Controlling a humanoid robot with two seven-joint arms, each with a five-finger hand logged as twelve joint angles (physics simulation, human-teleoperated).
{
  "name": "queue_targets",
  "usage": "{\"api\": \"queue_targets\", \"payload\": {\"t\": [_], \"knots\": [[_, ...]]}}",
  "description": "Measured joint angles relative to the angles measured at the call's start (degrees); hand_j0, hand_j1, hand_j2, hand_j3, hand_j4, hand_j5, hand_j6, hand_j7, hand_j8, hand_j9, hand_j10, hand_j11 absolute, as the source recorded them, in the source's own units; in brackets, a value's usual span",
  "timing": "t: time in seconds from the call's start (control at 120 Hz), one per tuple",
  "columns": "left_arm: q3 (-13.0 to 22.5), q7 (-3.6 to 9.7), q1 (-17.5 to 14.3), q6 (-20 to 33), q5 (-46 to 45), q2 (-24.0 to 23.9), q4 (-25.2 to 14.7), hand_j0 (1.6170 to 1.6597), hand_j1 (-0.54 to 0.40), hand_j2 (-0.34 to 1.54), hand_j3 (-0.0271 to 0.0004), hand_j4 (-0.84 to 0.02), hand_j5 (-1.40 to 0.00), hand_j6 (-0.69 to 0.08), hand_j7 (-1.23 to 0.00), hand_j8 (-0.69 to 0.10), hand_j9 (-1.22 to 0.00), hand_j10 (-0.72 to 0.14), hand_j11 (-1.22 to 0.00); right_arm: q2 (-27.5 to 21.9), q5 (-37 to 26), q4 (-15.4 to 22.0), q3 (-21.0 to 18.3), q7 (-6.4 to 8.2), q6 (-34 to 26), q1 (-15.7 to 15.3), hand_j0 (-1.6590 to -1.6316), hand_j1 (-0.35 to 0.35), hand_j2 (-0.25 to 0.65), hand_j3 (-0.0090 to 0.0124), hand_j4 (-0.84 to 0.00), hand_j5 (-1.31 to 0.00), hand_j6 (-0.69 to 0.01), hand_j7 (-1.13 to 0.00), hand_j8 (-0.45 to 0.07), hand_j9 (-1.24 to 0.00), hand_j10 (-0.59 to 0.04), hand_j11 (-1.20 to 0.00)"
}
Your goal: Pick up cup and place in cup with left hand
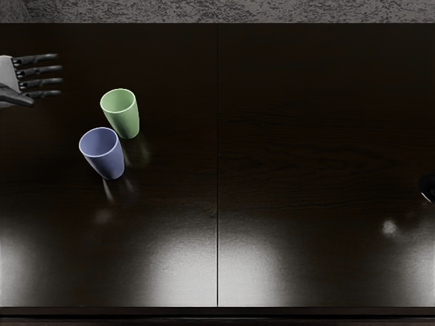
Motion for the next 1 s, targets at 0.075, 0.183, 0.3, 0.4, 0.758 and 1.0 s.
{"api": "queue_targets", "payload": {"t": [0.075, 0.183, 0.3, 0.4, 0.758, 1.0], "knots": [[-0.01, 0.03, 0.17, 0.0, 0.04, -0.38, 0.26, 1.6581, 0.349, 0.0, 0.0, 0.003, 0.0, 0.004, 0.0, 0.003, 0.0, 0.003, 0.0, 0.0, 0.0, 0.02, 0.03, 0.0, 0.04, -0.15, -1.6581, -0.349, 0.0, 0.0, 0.0, 0.0, 0.001, 0.0, 0.001, 0.0, 0.0, 0.0], [-0.06, 3.03, -0.25, 0.0, 0.25, -1.64, 0.47, 1.6581, 0.349, 0.0, 0.0, 0.003, 0.0, 0.004, 0.0, 0.004, 0.0, 0.003, 0.0, 0.0, 0.0, -0.04, -0.07, 0.0, 0.02, -0.31, -1.6581, -0.349, 0.0, 0.0, 0.0, 0.0, 0.001, 0.0, 0.001, 0.0, 0.0, 0.0], [-0.95, 7.93, -4.21, -0.01, 4.84, -4.6, 0.54, 1.6581, 0.349, 0.0, 0.0, 0.003, 0.0, 0.003, 0.0, 0.003, 0.0, 0.002, 0.0, 0.0, 0.0, -0.07, -0.14, 0.0, 0.01, -0.5, -1.6581, -0.349, 0.0, 0.0, 0.0, 0.0, 0.001, 0.0, 0.001, 0.0, 0.0, 0.0], [-2.09, 9.5, -7.59, 0.0, 12.45, -7.81, 0.51, 1.6581, 0.348, 0.0, 0.0, 0.002, 0.0, 0.002, 0.0, 0.002, 0.0, 0.001, 0.0, 0.0, -0.03, -0.08, -0.17, 0.0, 0.0, -0.62, -1.6581, -0.349, 0.0, 0.0, 0.0, 0.0, 0.001, 0.0, 0.0, 0.0, 0.0, 0.0], [-2.55, 13.98, -13.63, 4.57, 38.51, -19.48, 0.05, 1.6581, 0.346, 0.0, 0.0, -0.004, 0.0, -0.005, 0.0, -0.005, 0.0, -0.004, 0.0, 0.0, -0.01, -0.09, -0.19, 0.0, 0.0, -0.69, -1.6581, -0.349, 0.0, 0.0, 0.0, 0.0, 0.001, 0.0, 0.001, 0.0, 0.0, 0.0], [-2.31, 18.26, -14.79, 18.28, 47.32, -25.18, -0.02, 1.6581, 0.346, 0.0, 0.0, -0.006, 0.0, -0.006, 0.0, -0.006, 0.0, -0.005, 0.0, 0.0, 0.0, -0.09, -0.19, 0.0, 0.0, -0.69, -1.6581, -0.349, 0.0, 0.0, 0.0, 0.0, 0.001, 0.0, 0.001, 0.0, 0.0, 0.0]]}}
